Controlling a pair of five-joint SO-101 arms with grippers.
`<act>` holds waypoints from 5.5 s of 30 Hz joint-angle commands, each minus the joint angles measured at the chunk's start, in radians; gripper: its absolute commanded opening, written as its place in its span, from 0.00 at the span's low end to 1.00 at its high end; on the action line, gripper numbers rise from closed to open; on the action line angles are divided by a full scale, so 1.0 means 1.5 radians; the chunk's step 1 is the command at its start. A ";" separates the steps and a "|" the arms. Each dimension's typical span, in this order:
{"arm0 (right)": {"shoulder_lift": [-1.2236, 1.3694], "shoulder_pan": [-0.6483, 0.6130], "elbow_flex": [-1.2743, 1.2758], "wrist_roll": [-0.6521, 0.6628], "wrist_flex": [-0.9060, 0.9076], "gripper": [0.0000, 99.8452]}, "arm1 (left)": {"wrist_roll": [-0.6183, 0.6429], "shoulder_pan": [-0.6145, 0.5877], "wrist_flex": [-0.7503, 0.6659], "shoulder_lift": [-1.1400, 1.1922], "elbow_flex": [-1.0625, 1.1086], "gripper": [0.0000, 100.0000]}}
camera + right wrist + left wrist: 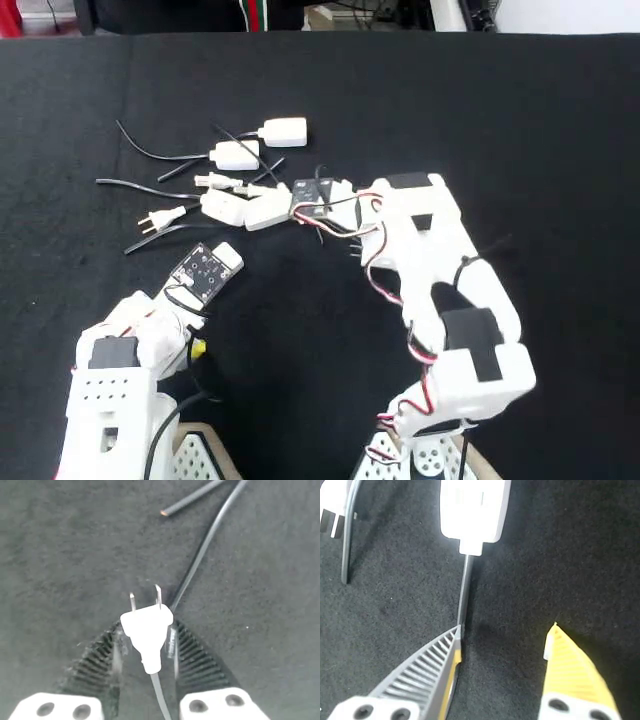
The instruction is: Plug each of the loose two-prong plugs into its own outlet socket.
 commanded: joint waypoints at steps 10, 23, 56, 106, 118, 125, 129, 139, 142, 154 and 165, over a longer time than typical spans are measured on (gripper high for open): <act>0.057 -0.171 -0.116 0.085 0.092 0.05 | -0.006 0.007 -0.007 -0.006 0.002 0.27; -0.070 -0.045 -0.155 -0.068 0.203 0.18 | -0.006 0.007 -0.008 -0.006 0.002 0.27; -0.225 -0.145 0.088 -1.259 0.107 0.34 | -0.006 0.007 -0.007 -0.006 0.002 0.27; 0.021 -0.057 -0.062 -0.578 0.136 0.01 | -0.006 0.007 -0.007 -0.006 0.002 0.27; 0.022 -0.003 -0.034 -0.296 0.195 0.16 | -0.006 0.007 -0.007 -0.006 0.002 0.27; 0.023 -0.003 -0.025 -0.296 0.195 0.18 | -0.006 0.007 -0.007 -0.006 0.002 0.27; 0.051 -0.004 -0.033 -0.297 0.213 0.18 | -0.006 0.006 -0.007 -0.006 0.002 0.27; 0.244 -0.033 -0.198 -0.300 0.310 0.17 | -0.006 0.005 -0.007 -0.006 0.002 0.27; 0.291 -0.033 -0.270 -0.300 0.362 0.17 | -0.006 0.005 -0.007 -0.006 0.002 0.27; 0.433 -0.077 -0.414 -0.345 0.434 0.17 | -0.006 0.005 -0.007 -0.006 0.002 0.27; 0.444 -0.074 -0.424 -0.362 0.414 0.04 | -0.006 0.004 -0.007 -0.006 0.002 0.27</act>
